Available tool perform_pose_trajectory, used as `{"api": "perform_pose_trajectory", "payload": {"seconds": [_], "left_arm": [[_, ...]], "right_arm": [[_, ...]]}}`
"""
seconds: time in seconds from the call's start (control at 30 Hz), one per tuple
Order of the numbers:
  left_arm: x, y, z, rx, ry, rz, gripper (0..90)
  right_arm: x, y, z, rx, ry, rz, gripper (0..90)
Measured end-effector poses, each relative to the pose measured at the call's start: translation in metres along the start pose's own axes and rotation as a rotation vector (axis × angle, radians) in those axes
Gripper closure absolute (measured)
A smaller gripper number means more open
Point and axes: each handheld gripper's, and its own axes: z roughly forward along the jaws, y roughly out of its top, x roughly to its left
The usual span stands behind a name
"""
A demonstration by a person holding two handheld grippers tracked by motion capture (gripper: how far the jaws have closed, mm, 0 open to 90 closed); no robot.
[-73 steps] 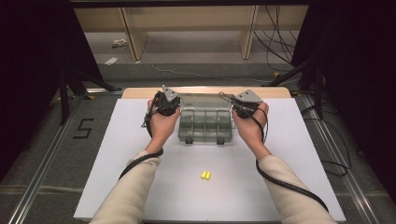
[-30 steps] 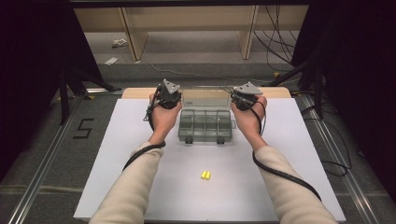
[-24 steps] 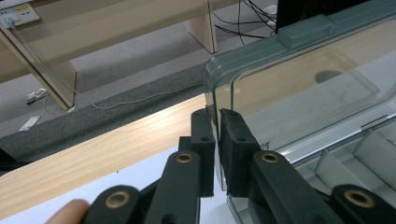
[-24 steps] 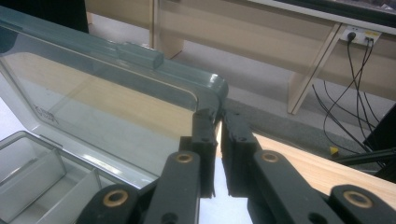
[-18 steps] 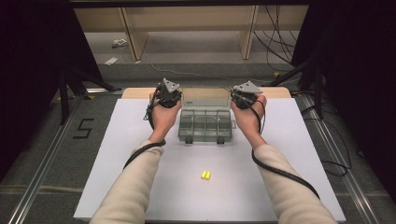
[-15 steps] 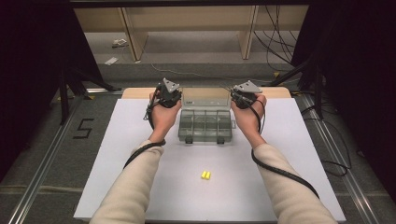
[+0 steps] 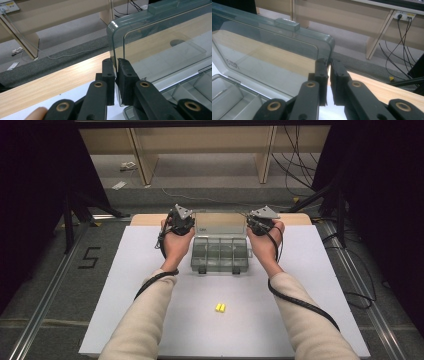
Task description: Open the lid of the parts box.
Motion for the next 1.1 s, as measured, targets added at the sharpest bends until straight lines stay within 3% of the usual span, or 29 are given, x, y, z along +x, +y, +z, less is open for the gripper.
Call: {"api": "perform_pose_trajectory", "payload": {"seconds": [0.5,0.63,1.1], "left_arm": [[0.002,0.003,0.006,0.01,0.003,-0.015,84.1],[0.002,0.003,0.008,0.013,0.002,-0.016,84.2],[0.002,0.003,0.015,0.038,0.012,-0.022,83.9]], "right_arm": [[-0.001,-0.001,0.008,0.015,-0.002,0.023,85.3],[-0.002,-0.003,0.01,0.024,0.006,0.055,85.6],[-0.002,-0.006,0.018,0.044,-0.002,0.055,85.6]]}}
